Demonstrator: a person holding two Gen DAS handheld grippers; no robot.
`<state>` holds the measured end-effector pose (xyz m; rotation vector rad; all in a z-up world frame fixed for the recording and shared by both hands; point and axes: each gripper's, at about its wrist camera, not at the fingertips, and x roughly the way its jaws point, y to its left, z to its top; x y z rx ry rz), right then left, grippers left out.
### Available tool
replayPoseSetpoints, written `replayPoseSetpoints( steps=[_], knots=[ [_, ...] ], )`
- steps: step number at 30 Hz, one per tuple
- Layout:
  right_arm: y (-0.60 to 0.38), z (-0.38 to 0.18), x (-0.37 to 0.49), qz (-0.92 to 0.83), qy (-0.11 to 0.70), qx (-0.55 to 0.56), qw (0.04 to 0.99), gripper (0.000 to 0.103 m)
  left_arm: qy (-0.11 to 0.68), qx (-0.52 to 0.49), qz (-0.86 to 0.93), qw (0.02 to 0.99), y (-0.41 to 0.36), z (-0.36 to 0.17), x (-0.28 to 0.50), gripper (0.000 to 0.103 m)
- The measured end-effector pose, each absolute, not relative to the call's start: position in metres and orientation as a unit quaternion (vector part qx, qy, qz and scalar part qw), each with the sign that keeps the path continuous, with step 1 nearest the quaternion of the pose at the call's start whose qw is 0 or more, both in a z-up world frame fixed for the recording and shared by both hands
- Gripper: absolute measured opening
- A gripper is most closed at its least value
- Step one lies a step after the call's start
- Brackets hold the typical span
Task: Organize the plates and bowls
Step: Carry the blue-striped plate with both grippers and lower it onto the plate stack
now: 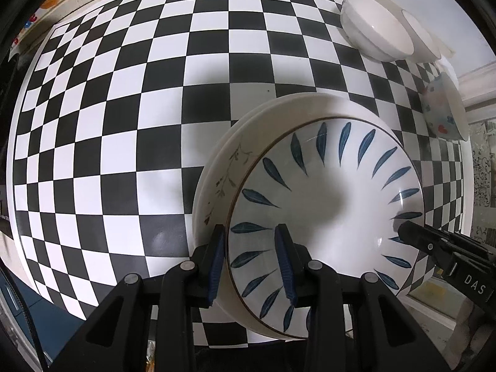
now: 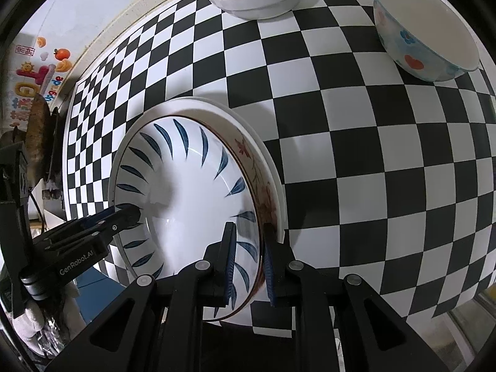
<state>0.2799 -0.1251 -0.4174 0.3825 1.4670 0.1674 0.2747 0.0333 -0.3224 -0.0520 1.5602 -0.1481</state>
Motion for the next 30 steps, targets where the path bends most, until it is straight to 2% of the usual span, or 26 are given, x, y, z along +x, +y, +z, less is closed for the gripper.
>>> replayPoseSetpoints(
  steps=[30],
  knots=[
    [-0.130, -0.396, 0.280, 0.060, 0.658, 0.171, 0.731, 0.020, 0.679, -0.018, -0.064, 0.731, 0.042, -0.293, 0.262, 0.030]
  ],
)
